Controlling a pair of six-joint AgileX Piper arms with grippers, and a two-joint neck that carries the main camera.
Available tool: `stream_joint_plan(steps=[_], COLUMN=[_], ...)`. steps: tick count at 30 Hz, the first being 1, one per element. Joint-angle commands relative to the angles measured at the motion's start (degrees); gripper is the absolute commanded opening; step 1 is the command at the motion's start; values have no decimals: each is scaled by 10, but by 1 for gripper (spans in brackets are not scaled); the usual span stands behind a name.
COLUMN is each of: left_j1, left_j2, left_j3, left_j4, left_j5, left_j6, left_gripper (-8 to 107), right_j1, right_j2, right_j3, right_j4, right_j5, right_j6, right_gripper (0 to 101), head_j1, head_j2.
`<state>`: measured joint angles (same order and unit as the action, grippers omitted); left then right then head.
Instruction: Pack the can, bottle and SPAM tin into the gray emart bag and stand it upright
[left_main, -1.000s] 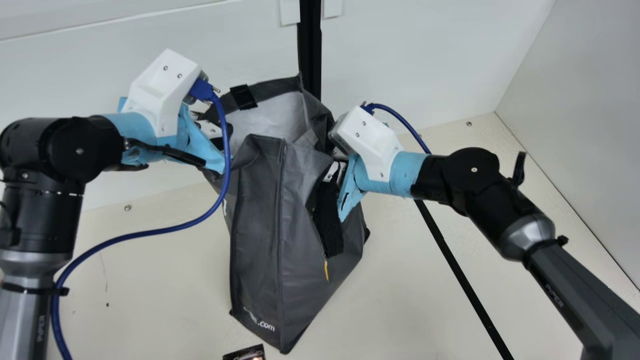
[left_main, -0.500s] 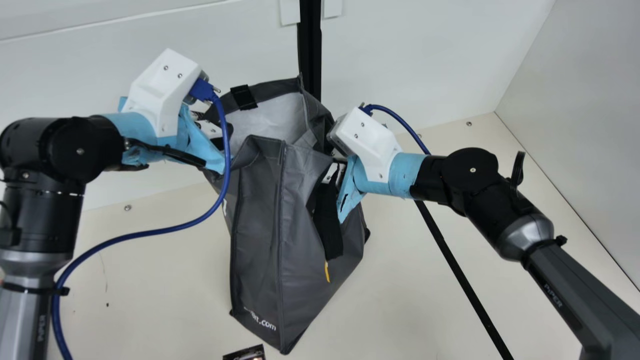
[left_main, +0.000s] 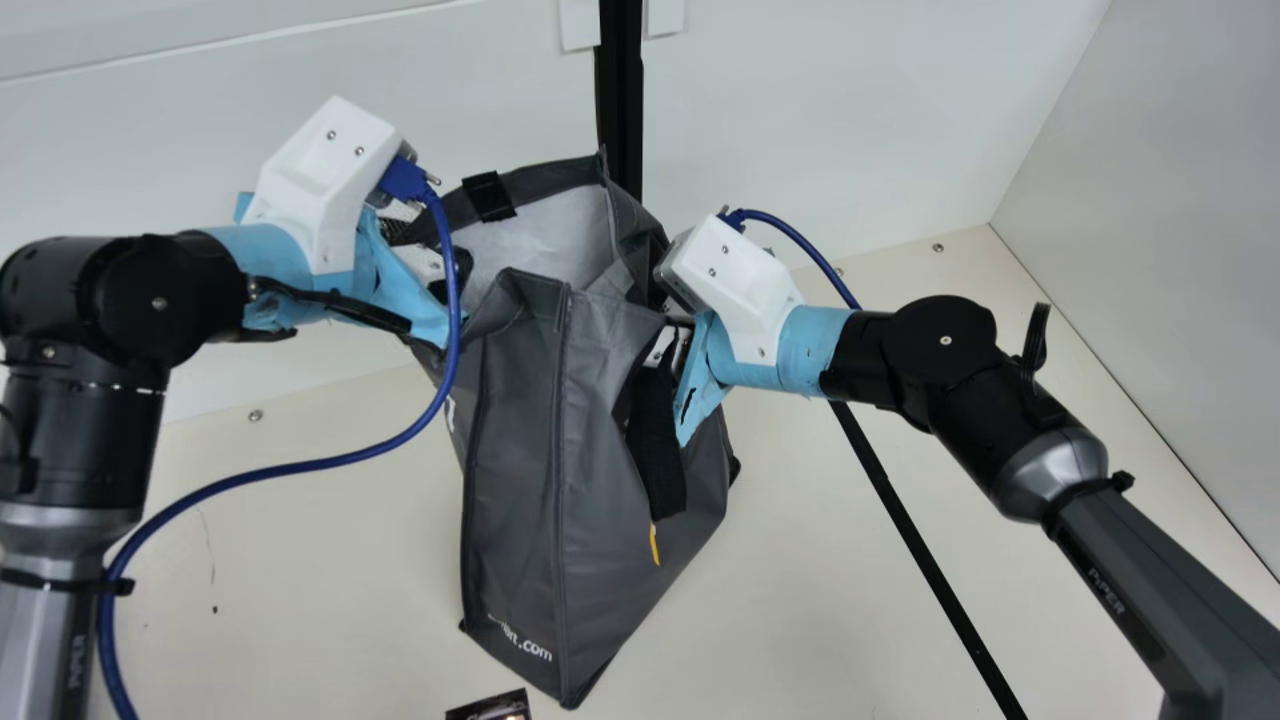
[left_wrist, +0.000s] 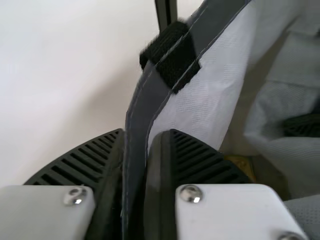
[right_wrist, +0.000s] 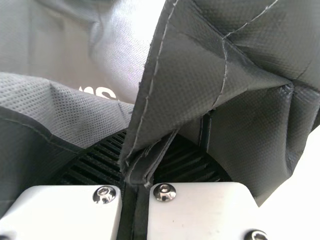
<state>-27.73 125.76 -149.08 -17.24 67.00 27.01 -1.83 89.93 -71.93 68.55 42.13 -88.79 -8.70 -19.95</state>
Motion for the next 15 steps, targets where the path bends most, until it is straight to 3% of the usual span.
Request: stream_joint_plan(steps=[1, 15], left_j1=[-1, 0], left_j2=[-31, -181], left_j3=[65, 229], left_j4=[-4, -3], left_j5=[-17, -103], left_j6=[7, 36], left_gripper=[35, 82], right_j1=[0, 0], right_j2=[0, 0], right_j3=[0, 0], right_j4=[0, 0], right_j5=[0, 0], right_j6=[0, 0], right_gripper=[0, 0], head_j1=[-13, -13], head_j2=[0, 0])
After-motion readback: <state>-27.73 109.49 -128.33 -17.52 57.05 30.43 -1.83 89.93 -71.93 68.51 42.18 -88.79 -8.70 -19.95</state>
